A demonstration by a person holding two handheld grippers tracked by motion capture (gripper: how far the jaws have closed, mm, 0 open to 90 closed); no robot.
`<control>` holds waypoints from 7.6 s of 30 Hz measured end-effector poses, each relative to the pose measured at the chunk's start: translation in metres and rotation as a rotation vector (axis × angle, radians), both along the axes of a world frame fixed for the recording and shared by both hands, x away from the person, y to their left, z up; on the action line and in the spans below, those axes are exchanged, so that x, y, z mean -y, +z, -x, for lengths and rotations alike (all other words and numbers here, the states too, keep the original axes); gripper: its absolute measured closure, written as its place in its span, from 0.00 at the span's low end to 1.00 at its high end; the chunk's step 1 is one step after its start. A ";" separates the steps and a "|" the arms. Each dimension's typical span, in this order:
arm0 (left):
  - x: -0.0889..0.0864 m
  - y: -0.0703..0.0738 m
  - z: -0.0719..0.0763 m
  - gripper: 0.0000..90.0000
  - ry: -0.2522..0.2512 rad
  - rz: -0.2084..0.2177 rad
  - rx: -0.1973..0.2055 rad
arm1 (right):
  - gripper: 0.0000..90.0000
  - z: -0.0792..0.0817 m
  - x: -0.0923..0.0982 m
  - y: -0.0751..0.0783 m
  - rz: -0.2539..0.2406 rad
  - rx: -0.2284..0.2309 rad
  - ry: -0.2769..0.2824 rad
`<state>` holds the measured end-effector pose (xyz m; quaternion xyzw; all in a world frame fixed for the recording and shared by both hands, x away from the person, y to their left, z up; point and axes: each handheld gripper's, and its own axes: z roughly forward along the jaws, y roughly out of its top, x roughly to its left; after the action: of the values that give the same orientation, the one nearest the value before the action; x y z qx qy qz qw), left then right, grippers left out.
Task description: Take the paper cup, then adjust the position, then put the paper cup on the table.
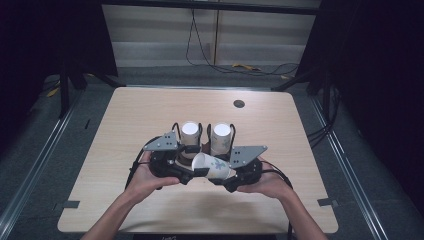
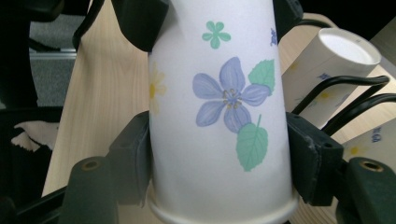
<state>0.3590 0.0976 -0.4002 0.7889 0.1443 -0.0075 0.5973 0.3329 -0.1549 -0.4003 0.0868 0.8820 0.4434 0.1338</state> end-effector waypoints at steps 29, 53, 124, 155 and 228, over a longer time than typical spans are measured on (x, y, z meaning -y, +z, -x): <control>0.000 -0.007 0.002 0.21 0.021 -0.101 0.046 | 0.37 -0.005 -0.007 0.013 0.197 0.047 0.009; 0.005 -0.014 0.002 0.29 -0.037 -0.165 0.047 | 0.37 -0.003 -0.022 0.009 0.323 0.091 0.060; -0.003 -0.001 0.002 0.40 -0.106 -0.042 -0.001 | 0.16 -0.003 0.020 -0.007 -0.275 -0.113 -0.025; -0.002 -0.005 0.001 0.36 -0.127 0.010 -0.048 | 0.27 -0.008 0.021 -0.018 -0.375 -0.214 0.052; -0.023 -0.025 -0.016 0.21 0.108 -0.136 -0.007 | 0.35 -0.003 0.068 -0.013 -0.056 -0.230 -0.337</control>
<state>0.3750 0.1203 -0.4257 0.8187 0.1888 0.0318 0.5414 0.3357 -0.2228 -0.4137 0.2871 0.8517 0.4264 0.1022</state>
